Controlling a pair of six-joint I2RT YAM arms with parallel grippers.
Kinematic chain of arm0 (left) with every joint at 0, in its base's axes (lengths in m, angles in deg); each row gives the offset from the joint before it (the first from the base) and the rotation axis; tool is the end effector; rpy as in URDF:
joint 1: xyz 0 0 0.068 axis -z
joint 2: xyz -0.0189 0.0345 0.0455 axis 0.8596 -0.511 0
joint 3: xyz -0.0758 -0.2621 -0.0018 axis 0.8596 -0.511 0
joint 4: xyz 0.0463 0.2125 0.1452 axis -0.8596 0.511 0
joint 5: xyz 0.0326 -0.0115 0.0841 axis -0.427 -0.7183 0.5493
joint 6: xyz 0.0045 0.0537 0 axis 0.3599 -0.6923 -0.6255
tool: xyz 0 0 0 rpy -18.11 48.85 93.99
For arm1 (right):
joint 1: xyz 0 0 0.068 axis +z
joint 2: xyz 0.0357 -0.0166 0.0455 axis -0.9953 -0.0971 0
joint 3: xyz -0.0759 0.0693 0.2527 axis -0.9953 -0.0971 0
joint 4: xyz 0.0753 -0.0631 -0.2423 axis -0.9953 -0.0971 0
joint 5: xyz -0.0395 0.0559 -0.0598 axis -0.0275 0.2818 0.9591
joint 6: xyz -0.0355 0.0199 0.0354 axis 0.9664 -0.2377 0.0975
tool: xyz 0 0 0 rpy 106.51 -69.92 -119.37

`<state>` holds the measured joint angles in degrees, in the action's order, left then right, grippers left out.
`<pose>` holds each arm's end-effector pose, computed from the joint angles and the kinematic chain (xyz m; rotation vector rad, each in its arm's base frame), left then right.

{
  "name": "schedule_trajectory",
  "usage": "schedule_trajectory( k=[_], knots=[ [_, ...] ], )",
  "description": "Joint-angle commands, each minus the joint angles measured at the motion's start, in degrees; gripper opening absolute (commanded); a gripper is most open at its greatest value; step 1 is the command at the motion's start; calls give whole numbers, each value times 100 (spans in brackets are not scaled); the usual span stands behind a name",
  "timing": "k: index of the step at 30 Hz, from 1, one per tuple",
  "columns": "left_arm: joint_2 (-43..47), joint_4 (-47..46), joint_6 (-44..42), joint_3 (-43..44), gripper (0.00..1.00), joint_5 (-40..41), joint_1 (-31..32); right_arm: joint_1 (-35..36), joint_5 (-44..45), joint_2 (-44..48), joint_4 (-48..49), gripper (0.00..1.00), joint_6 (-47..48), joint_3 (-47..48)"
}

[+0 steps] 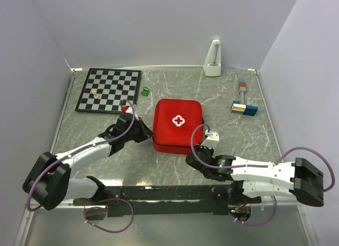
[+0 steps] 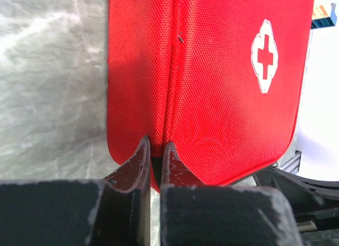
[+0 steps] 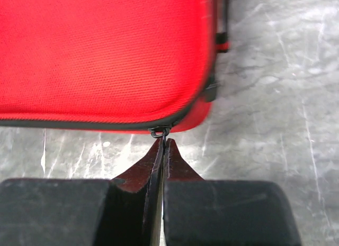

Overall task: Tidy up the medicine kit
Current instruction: Zip the medicine box at the center of the board.

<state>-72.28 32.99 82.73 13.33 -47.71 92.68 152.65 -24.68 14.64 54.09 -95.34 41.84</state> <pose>0.2133 -0.1453 0.1995 -0.3287 2.3284 -0.9232 0.0911 0.1602 0.1842 0.1554 2.1752 0.2633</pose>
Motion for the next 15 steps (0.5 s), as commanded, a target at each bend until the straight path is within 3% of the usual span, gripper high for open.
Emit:
schedule_trajectory(
  k=[1,6,9,15],
  knots=[
    [0,723,-373,-40,1,1145,-448,-90,274,220,-918,0,-556,-70],
    [-35,775,-566,223,4,759,-660,-73,-121,431,247,0,372,-500],
    [70,810,-602,372,28,364,-660,-73,-271,283,619,0,717,-484],
    [1088,1188,-444,461,57,37,-336,24,-429,-43,1102,0,1165,-281]
  ],
)
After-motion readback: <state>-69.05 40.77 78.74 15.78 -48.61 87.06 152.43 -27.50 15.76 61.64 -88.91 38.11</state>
